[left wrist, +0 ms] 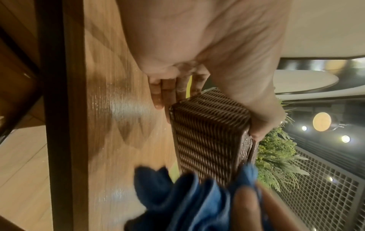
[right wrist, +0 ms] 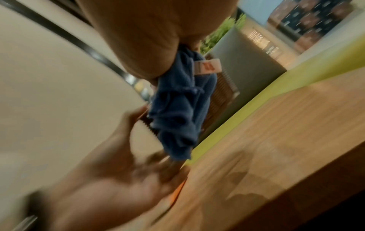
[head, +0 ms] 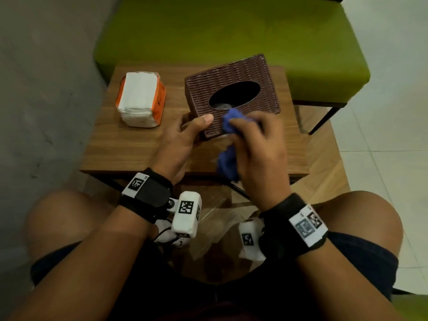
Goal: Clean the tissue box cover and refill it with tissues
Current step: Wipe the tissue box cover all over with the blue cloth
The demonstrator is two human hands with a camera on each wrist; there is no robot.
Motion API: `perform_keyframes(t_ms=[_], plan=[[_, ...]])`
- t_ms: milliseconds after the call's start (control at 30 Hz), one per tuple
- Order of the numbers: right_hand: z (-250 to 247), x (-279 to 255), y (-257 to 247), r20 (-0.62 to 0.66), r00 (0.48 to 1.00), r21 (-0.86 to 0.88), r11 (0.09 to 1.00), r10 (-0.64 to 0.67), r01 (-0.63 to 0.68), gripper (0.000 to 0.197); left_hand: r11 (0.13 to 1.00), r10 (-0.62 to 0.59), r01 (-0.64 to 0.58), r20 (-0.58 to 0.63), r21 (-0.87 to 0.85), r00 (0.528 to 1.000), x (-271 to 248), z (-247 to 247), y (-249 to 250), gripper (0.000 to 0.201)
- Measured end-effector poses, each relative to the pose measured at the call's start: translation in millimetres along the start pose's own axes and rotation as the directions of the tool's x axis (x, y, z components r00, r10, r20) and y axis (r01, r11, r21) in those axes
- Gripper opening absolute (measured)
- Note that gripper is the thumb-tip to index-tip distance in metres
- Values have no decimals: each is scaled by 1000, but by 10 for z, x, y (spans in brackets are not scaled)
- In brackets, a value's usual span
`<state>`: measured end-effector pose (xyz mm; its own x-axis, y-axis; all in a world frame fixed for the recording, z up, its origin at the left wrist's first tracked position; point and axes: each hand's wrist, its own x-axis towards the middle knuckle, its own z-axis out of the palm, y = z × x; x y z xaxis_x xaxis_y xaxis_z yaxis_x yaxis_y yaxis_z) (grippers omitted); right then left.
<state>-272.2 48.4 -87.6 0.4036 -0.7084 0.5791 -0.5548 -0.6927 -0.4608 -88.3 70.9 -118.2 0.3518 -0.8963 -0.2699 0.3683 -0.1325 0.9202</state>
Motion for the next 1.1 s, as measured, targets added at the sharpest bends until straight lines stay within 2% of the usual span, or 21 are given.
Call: perform_keyframes(t_ms=[67,133,200,267,333,400,467,533,633,700,833,900,967,1033,1100], plan=[[-88,116,251,-146,979,12,990,144,-143,20,1000,7,-7,-23,12,1000,-29,-34,22,51],[-116,178,311,-223,950,31,975,220,-219,18,1000,7,-6,-7,19,1000,-58,-33,26,45],[-43,129,121,-147,976,12,987,159,-159,19,1000,4,-4,3,3,1000,-61,2,30,41],[28,12,-83,31,999,21,1000,16,-17,24,1000,6,-6,31,-2,1000,-49,38,29,51],[11,4,-50,86,996,51,998,-35,31,26,1000,3,-3,42,-8,999,-47,30,32,64],[-37,105,106,-11,999,55,997,49,-48,24,1000,1,-1,3,-2,1000,-53,-15,47,62],[-96,229,209,-122,976,53,983,182,-177,22,1000,0,0,-15,21,1000,-70,-40,41,53],[-98,307,159,-137,954,72,964,265,-257,24,999,-7,8,-15,39,1000,-85,-21,37,50],[-53,330,-17,-85,968,131,966,236,-224,42,1000,-20,20,-29,9,999,-82,65,57,47],[-82,347,-17,-121,971,156,970,208,-188,53,1000,-8,7,-37,-10,999,-76,92,95,41],[-127,395,125,-277,903,94,945,327,-314,37,1000,11,-11,-29,-19,1000,-51,50,134,35],[-53,302,3,-246,925,56,957,289,-284,26,1000,11,-11,-15,-12,1000,-45,73,128,36],[38,139,-194,-116,983,39,989,146,-142,22,1000,9,-9,-14,4,1000,-34,92,97,46],[45,26,-273,-11,1000,-7,1000,25,-25,22,1000,-14,14,8,2,1000,-35,97,74,62],[-5,58,-116,-59,997,-20,999,45,-46,22,1000,-10,10,13,-27,1000,-43,49,57,63]])
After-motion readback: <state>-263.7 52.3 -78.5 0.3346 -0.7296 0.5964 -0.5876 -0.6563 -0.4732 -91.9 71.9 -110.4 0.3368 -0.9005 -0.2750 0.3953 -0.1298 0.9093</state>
